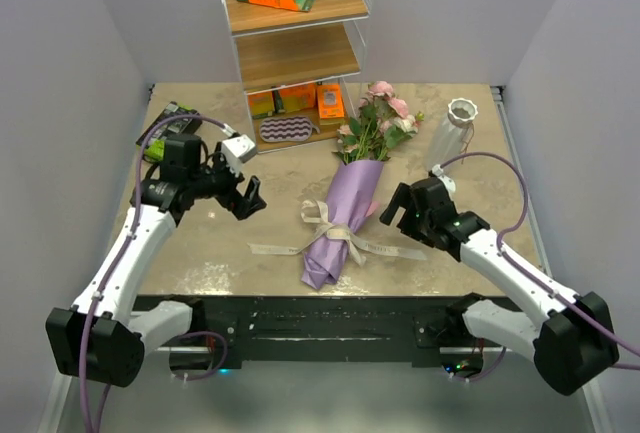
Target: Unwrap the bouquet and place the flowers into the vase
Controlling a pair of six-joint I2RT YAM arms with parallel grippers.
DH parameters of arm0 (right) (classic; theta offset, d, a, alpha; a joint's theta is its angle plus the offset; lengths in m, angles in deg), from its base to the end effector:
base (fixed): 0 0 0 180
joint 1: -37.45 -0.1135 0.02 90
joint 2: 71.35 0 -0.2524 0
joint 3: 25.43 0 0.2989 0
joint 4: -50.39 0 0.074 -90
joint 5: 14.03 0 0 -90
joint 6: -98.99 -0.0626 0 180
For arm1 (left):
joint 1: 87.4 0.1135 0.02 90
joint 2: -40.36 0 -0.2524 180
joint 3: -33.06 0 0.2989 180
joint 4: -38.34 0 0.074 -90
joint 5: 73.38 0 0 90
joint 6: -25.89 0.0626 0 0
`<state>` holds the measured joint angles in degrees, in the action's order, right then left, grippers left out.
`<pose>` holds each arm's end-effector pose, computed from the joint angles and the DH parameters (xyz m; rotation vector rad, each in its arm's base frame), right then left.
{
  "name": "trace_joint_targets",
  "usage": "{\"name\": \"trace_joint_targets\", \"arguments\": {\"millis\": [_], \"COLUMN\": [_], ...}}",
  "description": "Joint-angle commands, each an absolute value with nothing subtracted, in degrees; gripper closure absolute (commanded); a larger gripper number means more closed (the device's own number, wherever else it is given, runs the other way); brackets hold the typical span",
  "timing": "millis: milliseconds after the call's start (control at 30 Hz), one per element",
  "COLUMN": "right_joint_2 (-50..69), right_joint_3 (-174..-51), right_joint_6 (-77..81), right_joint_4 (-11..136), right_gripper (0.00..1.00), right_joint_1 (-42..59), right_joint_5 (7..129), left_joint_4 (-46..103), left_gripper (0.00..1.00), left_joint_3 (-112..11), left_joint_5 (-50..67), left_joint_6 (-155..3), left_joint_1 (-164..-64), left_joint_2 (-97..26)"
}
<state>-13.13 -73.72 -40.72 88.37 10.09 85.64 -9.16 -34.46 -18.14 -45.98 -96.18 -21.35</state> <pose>0.2468 0.1159 0.1758 0.5494 2.3722 0.4223 0.2825 -0.0798 0.2826 0.8090 2.0595 -0.6035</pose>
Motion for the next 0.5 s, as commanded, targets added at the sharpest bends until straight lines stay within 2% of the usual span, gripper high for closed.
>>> {"name": "trace_joint_targets", "arguments": {"millis": [0,133,333,467], "right_joint_2": [-9.48,-8.07,-11.58,-13.77], "right_joint_3": [-75.6,-74.02,-72.61,-70.07], "right_joint_6": [-44.62,-44.45,-45.67,-48.65], "right_joint_4": [89.39,89.75,93.61,93.97], "right_gripper": [0.01,0.02,0.04,0.06], "right_joint_1": [10.11,9.5,5.38,4.75], "right_joint_5": [87.48,88.88,95.29,94.96], "left_joint_4": [-8.23,-6.2,-4.63,-1.73], "left_gripper": [0.01,0.01,0.01,0.01], "left_joint_3": [-33.81,-31.52,-31.96,-31.52], "left_joint_5": [-16.6,-16.78,-15.9,-14.32], "left_joint_6": [-44.42,-43.63,-42.66,-42.84], "left_joint_1": [-101.36,-105.41,-112.36,-116.22], "left_joint_2": [-22.39,-23.35,-29.06,-32.14]}}
